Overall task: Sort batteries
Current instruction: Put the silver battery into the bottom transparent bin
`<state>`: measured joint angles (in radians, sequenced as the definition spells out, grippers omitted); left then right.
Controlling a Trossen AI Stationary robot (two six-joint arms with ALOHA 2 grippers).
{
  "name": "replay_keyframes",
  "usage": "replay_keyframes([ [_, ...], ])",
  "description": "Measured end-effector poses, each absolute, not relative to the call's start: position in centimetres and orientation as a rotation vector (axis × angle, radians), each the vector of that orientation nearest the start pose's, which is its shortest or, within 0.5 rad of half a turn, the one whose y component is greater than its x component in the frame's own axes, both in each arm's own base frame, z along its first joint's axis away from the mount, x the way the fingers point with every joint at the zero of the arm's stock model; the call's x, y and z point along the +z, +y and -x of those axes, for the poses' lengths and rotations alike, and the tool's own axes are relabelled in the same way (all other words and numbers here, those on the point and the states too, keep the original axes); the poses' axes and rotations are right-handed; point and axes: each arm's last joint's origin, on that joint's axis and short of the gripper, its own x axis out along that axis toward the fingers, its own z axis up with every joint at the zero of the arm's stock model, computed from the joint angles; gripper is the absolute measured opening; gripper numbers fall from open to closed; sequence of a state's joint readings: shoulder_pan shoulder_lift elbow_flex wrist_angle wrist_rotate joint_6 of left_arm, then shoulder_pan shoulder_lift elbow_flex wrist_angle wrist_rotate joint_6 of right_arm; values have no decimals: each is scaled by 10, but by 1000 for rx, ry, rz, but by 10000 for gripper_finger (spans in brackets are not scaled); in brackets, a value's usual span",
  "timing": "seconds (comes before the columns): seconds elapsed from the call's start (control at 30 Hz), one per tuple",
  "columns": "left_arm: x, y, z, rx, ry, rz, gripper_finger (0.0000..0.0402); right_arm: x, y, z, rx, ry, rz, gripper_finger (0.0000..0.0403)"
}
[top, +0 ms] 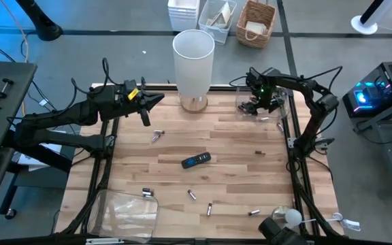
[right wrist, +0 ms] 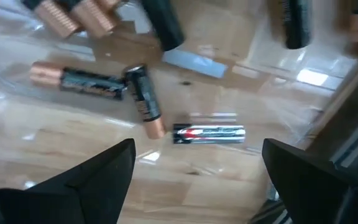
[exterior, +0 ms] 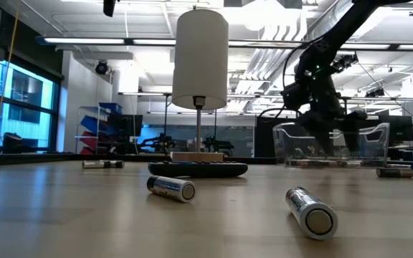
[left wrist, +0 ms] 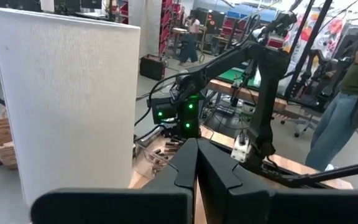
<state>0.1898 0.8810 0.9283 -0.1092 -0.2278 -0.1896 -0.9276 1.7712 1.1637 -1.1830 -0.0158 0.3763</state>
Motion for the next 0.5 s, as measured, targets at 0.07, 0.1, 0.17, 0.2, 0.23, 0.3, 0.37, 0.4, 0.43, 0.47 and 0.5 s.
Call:
replay_keyframes([
  [0.07,373,42,-185,422,18,198,1,177,-230,-170,-994,1544,-1103,348],
  [0.1,373,42,-185,423,16,209,1,177,-230,-169,-997,1550,-1111,348],
  [0.17,373,42,-185,429,12,227,1,177,-232,-166,-999,1550,-1118,348],
  [0.2,373,42,-185,433,11,227,1,177,-233,-164,-1004,1544,-1124,348],
  [0.23,373,43,-185,434,11,227,1,177,-235,-163,-1014,1539,-1135,348],
  [0.3,373,43,-185,442,10,227,1,177,-238,-158,-1036,1525,-1162,348],
  [0.37,373,43,-185,454,9,226,1,178,-239,-155,-1059,1520,-1194,348],
  [0.4,373,44,-184,460,8,226,1,178,-239,-153,-1066,1522,-1206,348],
  [0.43,373,46,-184,467,7,226,1,178,-239,-152,-1075,1525,-1217,348],
  [0.47,373,47,-184,474,6,226,1,178,-238,-153,-1083,1527,-1228,348],
  [0.5,373,49,-183,481,6,227,1,178,-237,-154,-1085,1526,-1233,348],
])
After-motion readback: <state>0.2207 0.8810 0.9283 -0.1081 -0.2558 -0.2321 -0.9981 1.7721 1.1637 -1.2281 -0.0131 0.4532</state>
